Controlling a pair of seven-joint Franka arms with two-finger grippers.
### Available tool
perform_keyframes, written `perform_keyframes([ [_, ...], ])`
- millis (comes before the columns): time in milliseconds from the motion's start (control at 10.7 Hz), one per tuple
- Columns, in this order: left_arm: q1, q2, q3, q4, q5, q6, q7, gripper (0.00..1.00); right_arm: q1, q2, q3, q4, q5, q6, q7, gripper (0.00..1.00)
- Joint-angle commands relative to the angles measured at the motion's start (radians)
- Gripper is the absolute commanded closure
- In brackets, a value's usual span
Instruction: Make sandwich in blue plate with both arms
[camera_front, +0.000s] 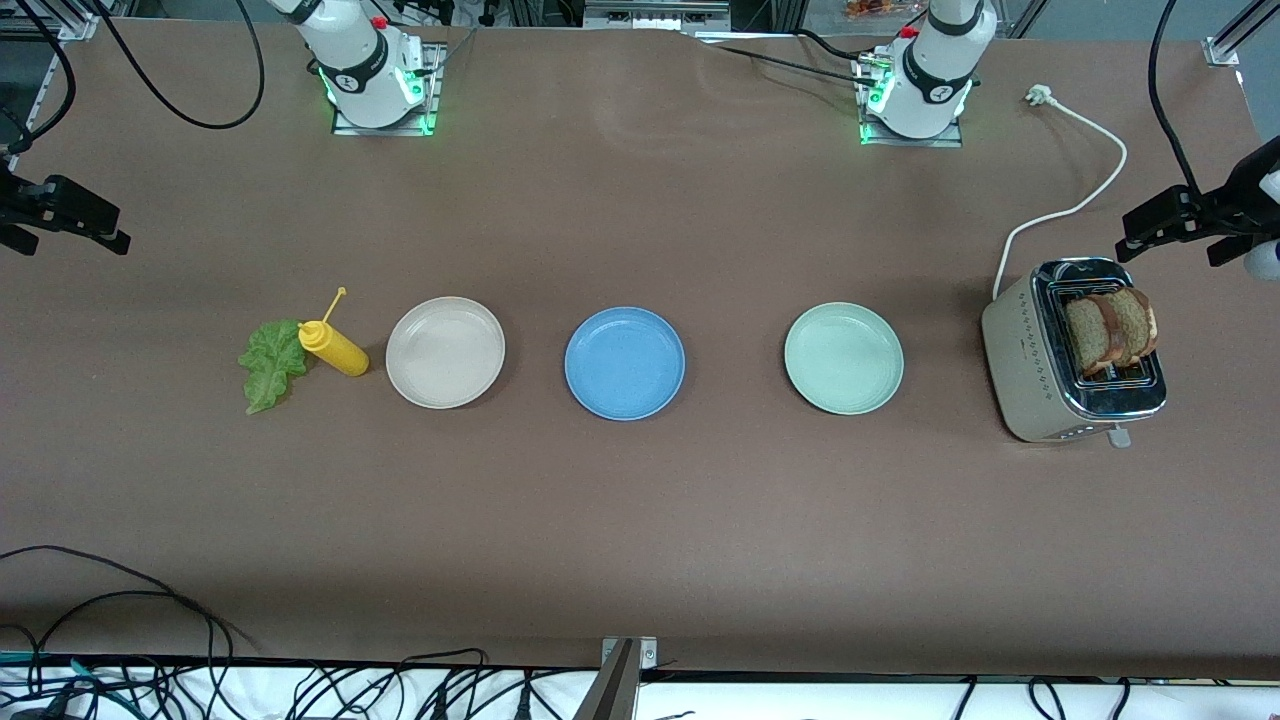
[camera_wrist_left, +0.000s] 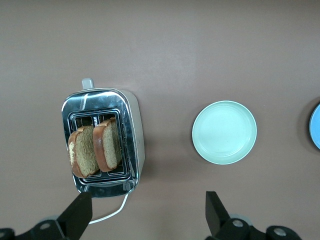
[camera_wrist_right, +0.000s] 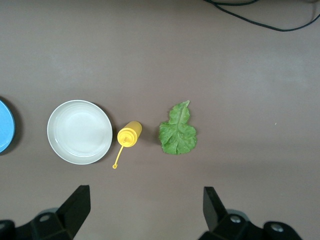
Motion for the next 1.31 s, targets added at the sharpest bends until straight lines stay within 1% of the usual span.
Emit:
perform_keyframes([
  [0,0.008,-0.003,-0.004,-0.004,-0.014,0.007,0.005,0.00,-0.004,-0.001,0.002,0.011,0.007,-0.009,-0.006,0.00],
  [468,0.008,0.000,-0.004,-0.008,-0.009,0.005,0.005,0.00,-0.005,0.000,0.000,0.013,0.007,-0.004,-0.006,0.00],
  [1218,0.010,0.014,0.011,-0.049,0.002,0.030,0.005,0.01,-0.007,0.000,0.000,0.013,0.007,-0.003,-0.006,0.00],
])
